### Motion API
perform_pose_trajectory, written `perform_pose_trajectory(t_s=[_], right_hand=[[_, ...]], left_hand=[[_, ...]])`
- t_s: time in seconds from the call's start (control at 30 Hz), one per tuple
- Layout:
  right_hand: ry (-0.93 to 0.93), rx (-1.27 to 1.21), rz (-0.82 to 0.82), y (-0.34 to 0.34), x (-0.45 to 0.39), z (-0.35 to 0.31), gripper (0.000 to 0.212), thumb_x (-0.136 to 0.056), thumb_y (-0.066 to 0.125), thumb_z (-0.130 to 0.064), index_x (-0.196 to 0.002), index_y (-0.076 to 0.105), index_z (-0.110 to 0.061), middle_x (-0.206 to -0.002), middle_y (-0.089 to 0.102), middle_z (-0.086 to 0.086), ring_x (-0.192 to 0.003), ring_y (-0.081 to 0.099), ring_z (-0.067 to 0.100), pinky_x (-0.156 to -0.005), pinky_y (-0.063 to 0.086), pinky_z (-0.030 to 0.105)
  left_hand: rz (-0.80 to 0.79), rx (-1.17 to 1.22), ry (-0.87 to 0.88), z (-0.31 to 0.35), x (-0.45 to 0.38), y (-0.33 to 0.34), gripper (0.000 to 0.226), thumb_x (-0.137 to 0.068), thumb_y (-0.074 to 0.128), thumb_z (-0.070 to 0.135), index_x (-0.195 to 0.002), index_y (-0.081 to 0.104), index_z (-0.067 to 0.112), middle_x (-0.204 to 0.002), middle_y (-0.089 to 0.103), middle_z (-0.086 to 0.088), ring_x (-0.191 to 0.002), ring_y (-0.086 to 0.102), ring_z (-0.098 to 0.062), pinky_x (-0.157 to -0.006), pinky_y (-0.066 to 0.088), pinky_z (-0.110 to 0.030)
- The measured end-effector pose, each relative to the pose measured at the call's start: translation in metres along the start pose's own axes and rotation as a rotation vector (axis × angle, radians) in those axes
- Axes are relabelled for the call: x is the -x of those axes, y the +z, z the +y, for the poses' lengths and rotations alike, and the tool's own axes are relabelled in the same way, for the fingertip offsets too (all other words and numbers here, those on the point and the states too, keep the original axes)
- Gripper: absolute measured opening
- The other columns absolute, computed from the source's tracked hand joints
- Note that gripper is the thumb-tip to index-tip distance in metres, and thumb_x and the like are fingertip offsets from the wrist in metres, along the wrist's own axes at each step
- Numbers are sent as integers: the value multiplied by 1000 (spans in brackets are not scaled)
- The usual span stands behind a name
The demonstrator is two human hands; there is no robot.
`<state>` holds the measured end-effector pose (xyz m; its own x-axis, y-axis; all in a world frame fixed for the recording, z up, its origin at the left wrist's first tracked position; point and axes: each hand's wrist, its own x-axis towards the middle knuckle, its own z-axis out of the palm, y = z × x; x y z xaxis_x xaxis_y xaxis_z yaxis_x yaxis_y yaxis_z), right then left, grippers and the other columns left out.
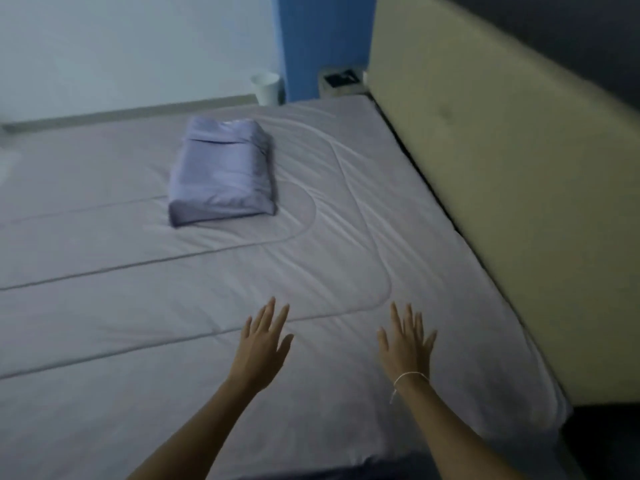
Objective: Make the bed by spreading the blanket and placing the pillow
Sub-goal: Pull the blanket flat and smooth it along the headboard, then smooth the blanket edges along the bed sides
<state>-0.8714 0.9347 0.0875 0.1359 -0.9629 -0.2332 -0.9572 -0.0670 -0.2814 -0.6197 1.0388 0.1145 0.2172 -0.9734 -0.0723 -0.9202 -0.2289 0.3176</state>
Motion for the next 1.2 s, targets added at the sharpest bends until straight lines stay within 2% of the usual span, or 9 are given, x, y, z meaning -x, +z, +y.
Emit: perform_pose_trajectory(t_s=[0.23,0.4,0.57,0.73,0.83,1.0,1.2], right_hand=[[-420,92,-96,12,2,-127,60,-98,29,-44,-151,7,-31,-162,1,3,-149,-1,26,-116,1,60],[-667,116,-171,31,24,-200,59,-97,32,-44,-151,13,-31,-162,6,4,-148,2,25,-116,1,60],[-864,200,-222,59,59,-271,59,-96,37,-45,-150,20,-29,-161,12,6,-148,8,27,-115,8,60],[-1025,194,-268,99,123,-351,60,-93,46,-42,-148,28,-26,-159,19,7,-147,14,27,-114,12,60],[-1052,177,-300,126,167,-401,63,-91,51,-37,-148,28,-25,-159,19,7,-146,14,28,-115,14,58],[-1094,182,-312,171,240,-483,64,-93,50,-37,-150,23,-25,-159,18,8,-146,15,26,-115,15,51],[-1088,109,-356,220,322,-575,61,-93,51,-33,-148,29,-22,-156,26,10,-145,20,28,-116,17,50]], left_hand=[[182,2,-556,-88,102,-56,58,-99,38,40,-150,18,21,-160,10,-11,-147,16,-25,-117,21,-44],[317,72,-885,-118,178,-69,58,-98,43,36,-149,24,14,-157,17,-17,-143,24,-31,-112,29,-44],[465,205,-1159,-144,244,-73,54,-98,44,34,-146,31,14,-155,25,-16,-142,28,-28,-114,28,-40],[528,263,-1309,-196,315,-86,49,-97,46,30,-143,37,15,-155,26,-15,-141,30,-27,-113,27,-37],[556,280,-1366,-247,358,-100,47,-97,46,28,-141,39,12,-153,30,-17,-138,35,-30,-111,32,-37],[594,315,-1409,-338,424,-121,45,-97,48,24,-139,43,9,-151,33,-18,-134,40,-32,-109,35,-41],[571,384,-1418,-433,498,-138,42,-97,46,22,-137,44,7,-142,45,-15,-124,50,-31,-102,41,-40]])
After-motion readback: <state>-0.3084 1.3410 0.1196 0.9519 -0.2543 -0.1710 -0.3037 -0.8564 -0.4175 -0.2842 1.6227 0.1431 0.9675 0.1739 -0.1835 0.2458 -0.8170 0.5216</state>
